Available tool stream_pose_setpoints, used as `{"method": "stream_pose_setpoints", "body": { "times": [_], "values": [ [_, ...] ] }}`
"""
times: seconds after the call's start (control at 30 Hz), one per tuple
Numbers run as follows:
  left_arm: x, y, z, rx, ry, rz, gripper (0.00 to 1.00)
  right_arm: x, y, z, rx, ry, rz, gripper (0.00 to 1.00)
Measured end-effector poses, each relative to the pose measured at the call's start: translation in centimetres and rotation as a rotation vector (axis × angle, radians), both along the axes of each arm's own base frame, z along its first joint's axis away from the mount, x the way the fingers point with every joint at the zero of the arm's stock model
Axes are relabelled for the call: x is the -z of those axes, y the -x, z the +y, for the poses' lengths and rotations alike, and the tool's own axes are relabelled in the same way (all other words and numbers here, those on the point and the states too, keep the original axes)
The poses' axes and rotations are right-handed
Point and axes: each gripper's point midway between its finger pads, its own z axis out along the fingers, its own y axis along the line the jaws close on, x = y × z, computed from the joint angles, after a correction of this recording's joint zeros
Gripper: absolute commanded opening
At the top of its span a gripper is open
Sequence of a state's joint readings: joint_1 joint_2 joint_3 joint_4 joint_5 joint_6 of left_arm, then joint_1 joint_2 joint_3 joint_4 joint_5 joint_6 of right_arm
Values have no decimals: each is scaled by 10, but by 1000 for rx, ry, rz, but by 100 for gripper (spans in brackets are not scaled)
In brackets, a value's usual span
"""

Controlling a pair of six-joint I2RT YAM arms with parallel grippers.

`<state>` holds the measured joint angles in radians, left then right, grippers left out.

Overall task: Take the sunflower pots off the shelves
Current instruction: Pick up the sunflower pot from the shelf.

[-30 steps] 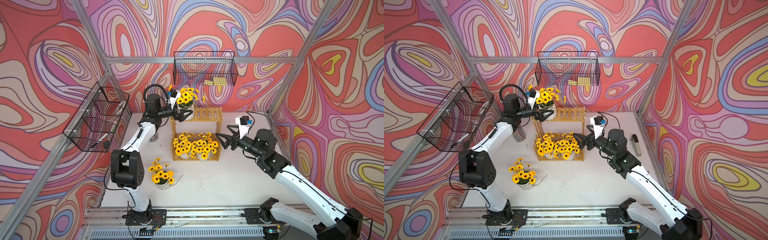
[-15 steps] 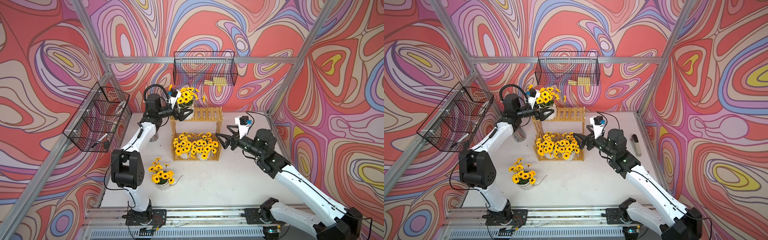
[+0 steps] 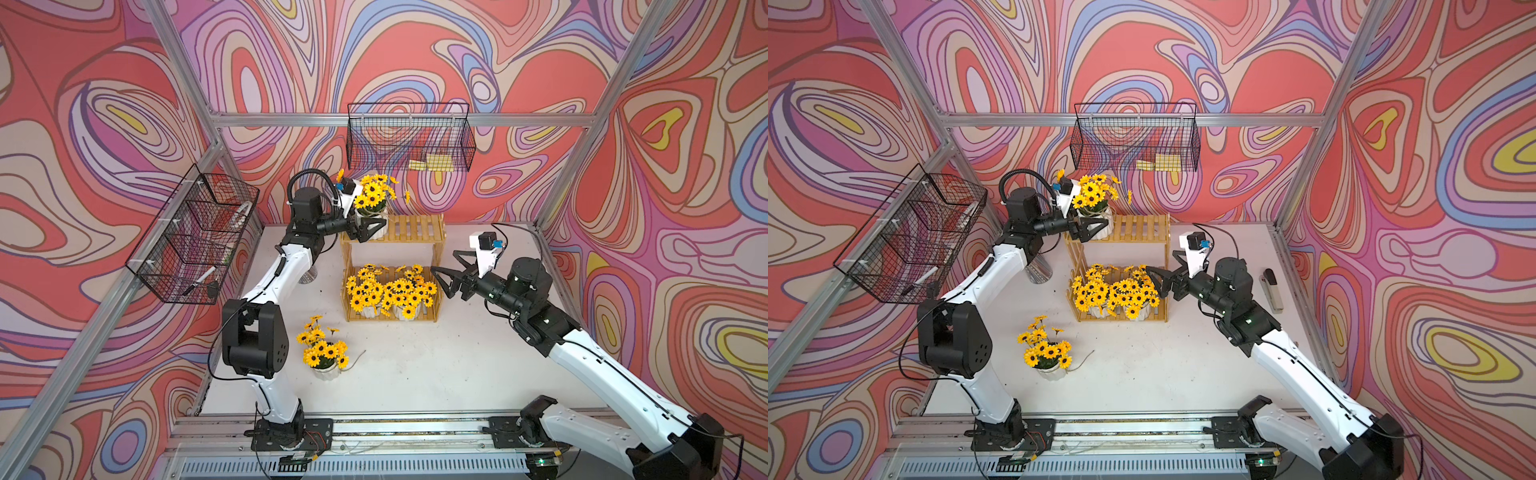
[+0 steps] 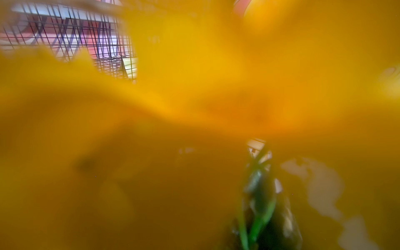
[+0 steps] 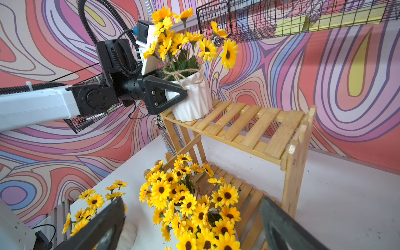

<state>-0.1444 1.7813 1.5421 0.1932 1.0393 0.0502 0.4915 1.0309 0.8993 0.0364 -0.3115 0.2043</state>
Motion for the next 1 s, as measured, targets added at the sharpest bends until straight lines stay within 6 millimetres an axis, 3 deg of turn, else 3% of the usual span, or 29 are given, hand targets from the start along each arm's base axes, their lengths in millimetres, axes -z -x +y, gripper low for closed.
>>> {"method": "stream_pose_setpoints", "body": {
  "times": [0.47,0.73,1.0],
  "values": [
    [-2,4,1,21,9,10,0,5,-1,3,-16,2,15,98],
    [-22,5,17,42,94,38,0,1,0,5,-26,-15,9,98],
    [-27,10,17,59,105,52,0,0,0,5,-27,-18,8,98]
  ]
}}
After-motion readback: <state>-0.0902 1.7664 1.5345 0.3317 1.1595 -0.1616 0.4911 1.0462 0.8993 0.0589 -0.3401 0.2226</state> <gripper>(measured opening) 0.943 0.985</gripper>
